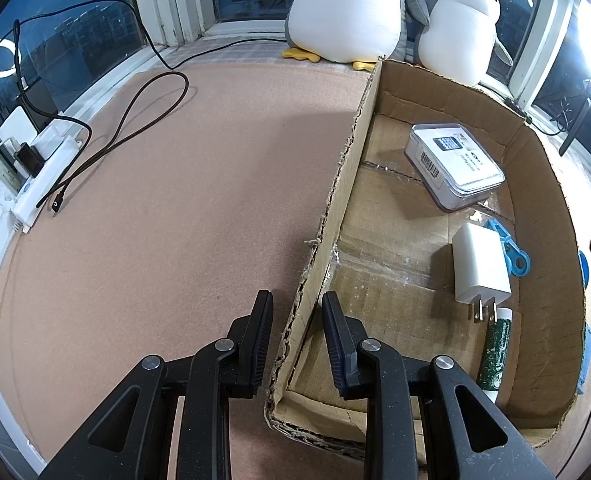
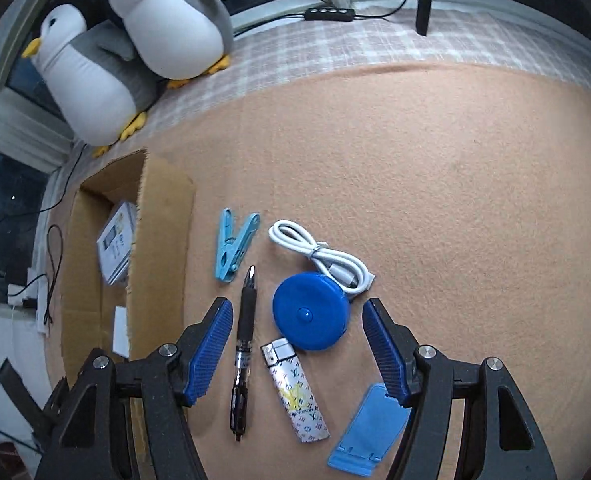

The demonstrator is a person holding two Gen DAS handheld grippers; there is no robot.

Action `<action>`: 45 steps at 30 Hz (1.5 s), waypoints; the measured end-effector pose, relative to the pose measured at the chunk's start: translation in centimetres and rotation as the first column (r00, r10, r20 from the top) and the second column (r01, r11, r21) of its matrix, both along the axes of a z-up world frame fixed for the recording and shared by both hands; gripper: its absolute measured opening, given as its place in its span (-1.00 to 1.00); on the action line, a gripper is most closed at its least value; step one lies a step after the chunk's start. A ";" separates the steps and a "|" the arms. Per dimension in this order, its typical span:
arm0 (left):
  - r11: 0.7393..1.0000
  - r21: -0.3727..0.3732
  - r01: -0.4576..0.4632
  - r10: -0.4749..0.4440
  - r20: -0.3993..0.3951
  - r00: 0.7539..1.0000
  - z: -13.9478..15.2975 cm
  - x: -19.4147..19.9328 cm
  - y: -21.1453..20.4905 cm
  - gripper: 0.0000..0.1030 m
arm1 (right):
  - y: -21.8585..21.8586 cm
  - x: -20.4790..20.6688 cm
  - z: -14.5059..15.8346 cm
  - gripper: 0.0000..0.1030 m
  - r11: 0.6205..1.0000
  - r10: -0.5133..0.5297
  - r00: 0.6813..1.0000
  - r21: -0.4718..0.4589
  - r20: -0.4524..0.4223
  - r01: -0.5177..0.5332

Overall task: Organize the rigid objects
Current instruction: 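Move the right gripper back to the blue round tape measure, then grasp the blue round tape measure with the right gripper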

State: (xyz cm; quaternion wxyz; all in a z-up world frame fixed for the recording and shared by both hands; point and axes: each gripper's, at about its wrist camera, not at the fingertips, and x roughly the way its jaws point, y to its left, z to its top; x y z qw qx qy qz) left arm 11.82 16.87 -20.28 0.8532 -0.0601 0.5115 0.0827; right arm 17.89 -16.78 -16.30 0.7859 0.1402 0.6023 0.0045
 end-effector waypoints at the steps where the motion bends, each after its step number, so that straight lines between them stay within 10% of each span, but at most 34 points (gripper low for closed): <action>1: 1.000 -0.001 0.000 0.000 0.000 1.000 0.0 0.0 0.0 -0.46 | 0.1 0.1 -0.3 0.24 1.000 -0.004 1.000 0.000 -0.006 0.004; 45: 1.000 -0.011 0.003 -0.003 0.006 1.000 0.0 -0.1 0.3 -0.46 | 4.9 2.2 -3.8 -0.10 0.932 0.206 0.975 -0.285 -0.090 -0.223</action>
